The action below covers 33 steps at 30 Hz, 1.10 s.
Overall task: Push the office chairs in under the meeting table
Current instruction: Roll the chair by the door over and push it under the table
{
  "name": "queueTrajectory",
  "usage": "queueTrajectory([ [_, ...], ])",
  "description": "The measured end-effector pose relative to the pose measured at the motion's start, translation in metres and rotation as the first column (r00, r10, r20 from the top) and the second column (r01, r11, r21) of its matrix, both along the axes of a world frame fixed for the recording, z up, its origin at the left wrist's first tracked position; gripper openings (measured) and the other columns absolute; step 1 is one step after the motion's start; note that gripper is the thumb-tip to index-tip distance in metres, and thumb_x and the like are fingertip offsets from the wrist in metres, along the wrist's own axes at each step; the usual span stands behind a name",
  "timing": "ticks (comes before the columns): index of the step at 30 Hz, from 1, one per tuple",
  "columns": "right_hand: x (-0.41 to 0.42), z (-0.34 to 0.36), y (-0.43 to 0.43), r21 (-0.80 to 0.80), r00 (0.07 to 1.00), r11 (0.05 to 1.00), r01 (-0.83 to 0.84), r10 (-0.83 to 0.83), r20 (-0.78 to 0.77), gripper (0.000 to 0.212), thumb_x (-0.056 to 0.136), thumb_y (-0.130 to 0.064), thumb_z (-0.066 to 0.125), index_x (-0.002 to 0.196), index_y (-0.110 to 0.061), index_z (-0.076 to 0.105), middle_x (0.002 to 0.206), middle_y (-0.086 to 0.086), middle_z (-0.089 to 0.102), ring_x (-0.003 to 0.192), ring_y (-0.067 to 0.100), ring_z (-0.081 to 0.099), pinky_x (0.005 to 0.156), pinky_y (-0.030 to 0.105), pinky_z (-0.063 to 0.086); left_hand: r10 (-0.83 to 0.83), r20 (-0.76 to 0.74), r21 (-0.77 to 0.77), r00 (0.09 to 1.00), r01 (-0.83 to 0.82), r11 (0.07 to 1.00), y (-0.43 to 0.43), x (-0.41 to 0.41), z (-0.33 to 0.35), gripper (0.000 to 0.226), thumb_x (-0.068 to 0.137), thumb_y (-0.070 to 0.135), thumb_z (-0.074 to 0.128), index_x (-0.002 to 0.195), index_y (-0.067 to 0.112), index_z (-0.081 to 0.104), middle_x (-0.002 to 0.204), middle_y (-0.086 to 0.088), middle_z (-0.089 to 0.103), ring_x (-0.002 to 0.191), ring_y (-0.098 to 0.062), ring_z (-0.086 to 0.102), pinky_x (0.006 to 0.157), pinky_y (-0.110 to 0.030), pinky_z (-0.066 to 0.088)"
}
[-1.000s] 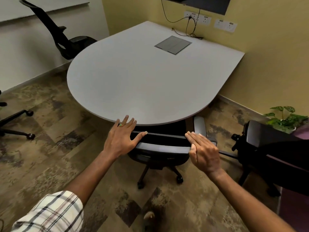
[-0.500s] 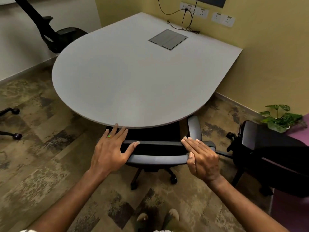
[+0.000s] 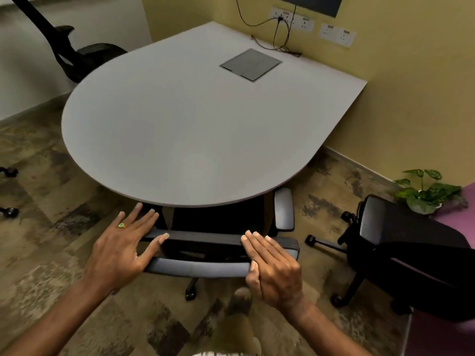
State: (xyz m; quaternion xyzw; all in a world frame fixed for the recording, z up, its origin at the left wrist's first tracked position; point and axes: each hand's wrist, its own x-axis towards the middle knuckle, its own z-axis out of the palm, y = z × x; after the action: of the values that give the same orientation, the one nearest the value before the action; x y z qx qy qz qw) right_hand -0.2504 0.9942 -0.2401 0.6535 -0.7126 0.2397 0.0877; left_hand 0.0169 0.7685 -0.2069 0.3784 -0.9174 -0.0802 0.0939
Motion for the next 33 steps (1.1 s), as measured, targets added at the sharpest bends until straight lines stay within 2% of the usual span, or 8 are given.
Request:
queueTrajectory([
  [9,-0.032,-0.007,-0.005,-0.011,0.999,0.999,-0.034,0.034,-0.02,0.055,0.101,-0.031,0.027,0.138,-0.012,0.063,0.143,0.005,0.061,0.135,0.015,0.056,0.111,0.035,0.047,0.045,0.013,0.028,0.999,-0.045,0.999,0.009,-0.019,0.001,0.077,0.099,0.071,0.03,0.147,0.017,0.059,0.153,0.005,0.05,0.153,-0.012,0.03,0.124,-0.04,0.03],
  [15,-0.087,-0.001,-0.038,-0.022,0.999,0.999,-0.037,0.037,-0.01,0.051,0.097,-0.028,0.034,0.133,-0.013,0.067,0.137,0.004,0.066,0.128,0.015,0.062,0.112,0.035,0.048,0.13,0.031,0.073,0.991,-0.132,0.989,-0.007,-0.069,-0.002,0.086,0.095,0.073,0.031,0.139,0.006,0.065,0.146,-0.008,0.061,0.148,-0.023,0.043,0.113,-0.048,0.046],
  [19,-0.144,0.014,-0.076,0.044,1.0,0.999,-0.001,0.0,0.024,0.05,0.091,-0.024,0.041,0.129,-0.012,0.07,0.133,0.005,0.069,0.123,0.018,0.066,0.108,0.038,0.051,0.182,0.057,0.098,0.982,-0.187,0.977,-0.018,-0.126,-0.003,0.09,0.096,0.072,0.026,0.138,0.002,0.064,0.144,-0.016,0.062,0.145,-0.031,0.049,0.108,-0.052,0.048],
  [22,-0.192,0.026,-0.094,0.111,0.999,0.993,-0.047,0.046,0.013,0.051,0.091,-0.025,0.04,0.13,-0.012,0.069,0.135,0.005,0.068,0.126,0.018,0.064,0.109,0.039,0.049,0.219,0.073,0.118,0.973,-0.227,0.967,-0.012,-0.163,-0.002,0.094,0.096,0.073,0.022,0.14,0.0,0.063,0.145,-0.019,0.061,0.143,-0.033,0.051,0.106,-0.052,0.05],
  [24,-0.225,0.032,-0.099,0.142,0.998,0.988,-0.066,0.063,0.026,0.052,0.091,-0.025,0.038,0.132,-0.012,0.068,0.136,0.006,0.067,0.127,0.018,0.064,0.11,0.04,0.049,0.238,0.088,0.136,0.967,-0.248,0.959,-0.005,-0.187,-0.001,0.095,0.097,0.074,0.018,0.141,0.001,0.061,0.145,-0.019,0.061,0.143,-0.033,0.052,0.107,-0.051,0.05],
  [28,-0.26,0.034,-0.103,0.183,0.992,0.975,-0.126,0.122,0.032,0.054,0.091,-0.025,0.036,0.133,-0.012,0.067,0.138,0.004,0.065,0.129,0.017,0.062,0.111,0.04,0.049,0.244,0.095,0.146,0.965,-0.256,0.956,0.01,-0.211,-0.004,0.097,0.099,0.075,0.014,0.144,0.003,0.059,0.147,-0.015,0.06,0.143,-0.029,0.051,0.118,-0.048,0.042],
  [33,-0.285,0.032,-0.108,0.19,0.985,0.967,-0.173,0.165,0.053,0.056,0.09,-0.027,0.036,0.134,-0.012,0.067,0.138,0.005,0.065,0.13,0.017,0.061,0.107,0.042,0.051,0.282,0.072,0.178,0.957,-0.291,0.94,0.018,-0.231,-0.004,0.084,0.099,0.069,0.024,0.147,0.009,0.057,0.151,-0.008,0.056,0.148,-0.025,0.044,0.122,-0.05,0.034],
])
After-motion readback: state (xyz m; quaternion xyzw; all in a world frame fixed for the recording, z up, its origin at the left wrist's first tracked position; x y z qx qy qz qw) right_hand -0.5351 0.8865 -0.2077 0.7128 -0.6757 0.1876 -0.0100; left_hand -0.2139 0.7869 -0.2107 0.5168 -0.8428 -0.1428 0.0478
